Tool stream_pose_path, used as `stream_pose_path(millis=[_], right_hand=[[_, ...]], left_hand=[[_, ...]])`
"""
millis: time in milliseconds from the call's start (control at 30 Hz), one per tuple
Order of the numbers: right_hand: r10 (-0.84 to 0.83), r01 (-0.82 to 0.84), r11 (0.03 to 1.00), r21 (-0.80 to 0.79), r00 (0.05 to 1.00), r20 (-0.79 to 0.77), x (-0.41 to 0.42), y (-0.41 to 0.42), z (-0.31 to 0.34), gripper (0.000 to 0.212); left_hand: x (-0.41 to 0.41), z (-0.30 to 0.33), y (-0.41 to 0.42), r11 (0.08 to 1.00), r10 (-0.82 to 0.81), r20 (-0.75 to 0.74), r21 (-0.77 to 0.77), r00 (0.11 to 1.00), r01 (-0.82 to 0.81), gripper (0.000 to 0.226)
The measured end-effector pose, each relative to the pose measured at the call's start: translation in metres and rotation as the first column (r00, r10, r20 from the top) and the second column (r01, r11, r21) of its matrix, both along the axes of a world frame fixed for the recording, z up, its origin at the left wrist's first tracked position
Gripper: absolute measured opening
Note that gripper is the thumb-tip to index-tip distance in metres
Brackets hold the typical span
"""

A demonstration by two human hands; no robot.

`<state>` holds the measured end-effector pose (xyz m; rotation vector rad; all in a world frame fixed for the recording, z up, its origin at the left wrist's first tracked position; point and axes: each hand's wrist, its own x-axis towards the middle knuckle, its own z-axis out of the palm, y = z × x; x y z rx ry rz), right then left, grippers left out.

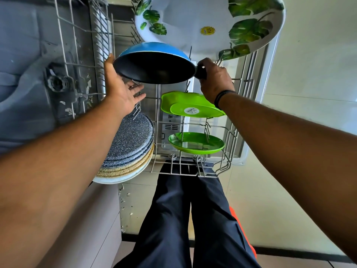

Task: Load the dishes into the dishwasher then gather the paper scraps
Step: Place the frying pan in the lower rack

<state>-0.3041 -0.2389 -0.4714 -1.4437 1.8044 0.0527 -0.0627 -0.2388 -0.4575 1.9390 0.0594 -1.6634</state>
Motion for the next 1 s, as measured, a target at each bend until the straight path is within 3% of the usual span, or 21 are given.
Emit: stream_pose_path(millis=[267,400,533,667,767,867,1000], right_hand=[[0.047,-0.048,0.999,-0.012,0.998,-0.045,-0.002,0.000,0.003,0.046],[0.091,-0.113,0.976,-0.187,0.989,-0.120,-0.005,0.002,0.009,0.049],[0.094,-0.150,0.907,-0.394,0.983,-0.158,-0.012,0.008,0.010,0.047],[0.042,-0.109,0.858,-0.502,0.989,-0.143,-0.008,0.016,0.016,0.048],[0.008,-0.053,0.853,-0.519,0.996,-0.089,-0.002,0.016,0.020,0.047],[0.004,-0.052,0.829,-0.557,0.996,-0.086,0.005,0.006,0.024,0.047],[0.018,-0.049,0.866,-0.497,0.998,-0.067,0.006,0.000,0.024,0.045]], left_hand=[[0.004,-0.002,-0.005,1.000,0.019,-0.008,0.014,1.000,-0.019,0.063],[0.009,-0.002,-0.004,0.998,0.069,-0.006,0.016,0.998,-0.069,0.048],[0.010,0.003,-0.001,0.998,0.069,0.016,-0.008,0.997,-0.069,0.048],[0.001,0.012,-0.003,0.991,0.110,0.143,-0.092,0.984,-0.098,0.045],[-0.006,0.021,-0.008,0.966,0.226,0.273,-0.189,0.935,-0.178,0.027],[-0.005,0.027,-0.012,0.935,0.322,0.308,-0.253,0.896,-0.249,0.026],[-0.001,0.024,-0.005,0.954,0.249,0.292,-0.236,0.923,-0.182,0.020]])
